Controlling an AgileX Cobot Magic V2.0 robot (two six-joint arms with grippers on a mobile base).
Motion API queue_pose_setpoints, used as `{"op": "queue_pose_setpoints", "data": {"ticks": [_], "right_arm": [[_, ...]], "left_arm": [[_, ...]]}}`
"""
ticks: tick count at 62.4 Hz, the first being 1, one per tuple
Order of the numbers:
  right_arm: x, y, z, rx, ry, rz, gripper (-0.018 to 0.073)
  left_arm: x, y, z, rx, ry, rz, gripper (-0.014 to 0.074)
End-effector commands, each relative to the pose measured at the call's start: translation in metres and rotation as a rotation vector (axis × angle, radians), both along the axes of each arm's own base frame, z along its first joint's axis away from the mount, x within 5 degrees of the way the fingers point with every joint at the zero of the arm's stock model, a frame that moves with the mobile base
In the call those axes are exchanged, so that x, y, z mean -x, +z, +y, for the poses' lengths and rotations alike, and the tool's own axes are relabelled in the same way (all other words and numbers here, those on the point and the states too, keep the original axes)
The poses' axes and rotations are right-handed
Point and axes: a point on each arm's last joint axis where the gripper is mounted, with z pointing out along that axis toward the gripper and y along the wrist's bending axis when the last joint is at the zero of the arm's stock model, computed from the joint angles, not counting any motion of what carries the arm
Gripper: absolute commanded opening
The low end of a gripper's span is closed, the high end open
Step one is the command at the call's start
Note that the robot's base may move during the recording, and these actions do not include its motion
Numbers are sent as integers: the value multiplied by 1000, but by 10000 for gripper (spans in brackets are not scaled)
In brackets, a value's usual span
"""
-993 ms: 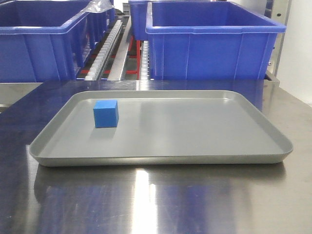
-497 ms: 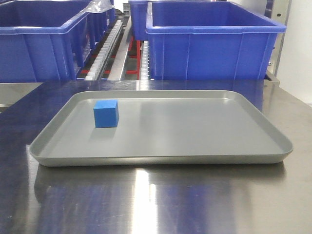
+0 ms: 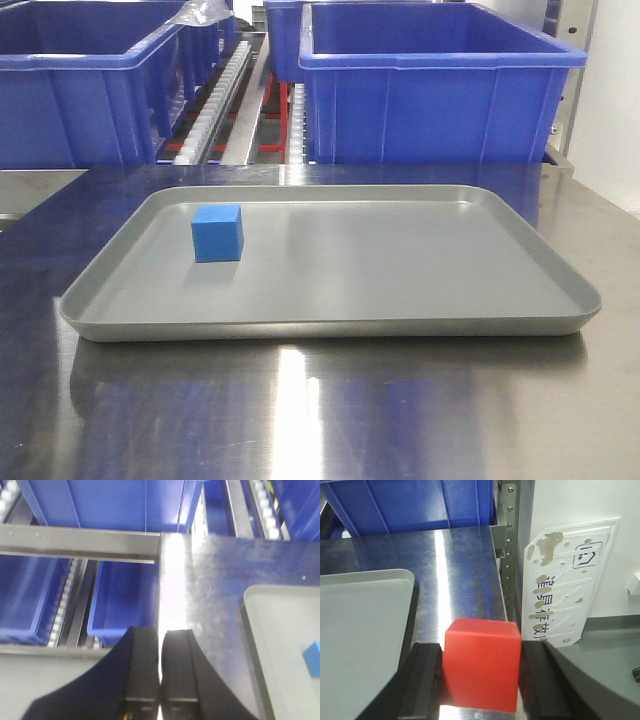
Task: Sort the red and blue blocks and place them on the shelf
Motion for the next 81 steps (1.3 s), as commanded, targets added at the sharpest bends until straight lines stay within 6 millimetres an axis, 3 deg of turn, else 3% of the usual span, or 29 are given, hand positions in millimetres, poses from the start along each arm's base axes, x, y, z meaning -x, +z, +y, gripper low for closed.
{"op": "queue_pose_setpoints", "data": {"ticks": [1, 51, 55, 68, 81], "right_arm": [[-3, 17, -1, 14, -9, -119, 49], [-3, 17, -1, 14, -9, -119, 49], [-3, 17, -1, 14, -9, -119, 49], [-3, 17, -1, 14, -9, -119, 49], [-3, 17, -1, 14, -9, -119, 49]], "left_arm": [[-3, 16, -1, 10, -6, -83, 125], [-3, 15, -3, 54, -3, -73, 136], [-3, 15, -3, 54, -3, -74, 181], [-3, 15, -3, 58, -3, -71, 475], [-3, 13, -3, 71, -1, -45, 507]]}}
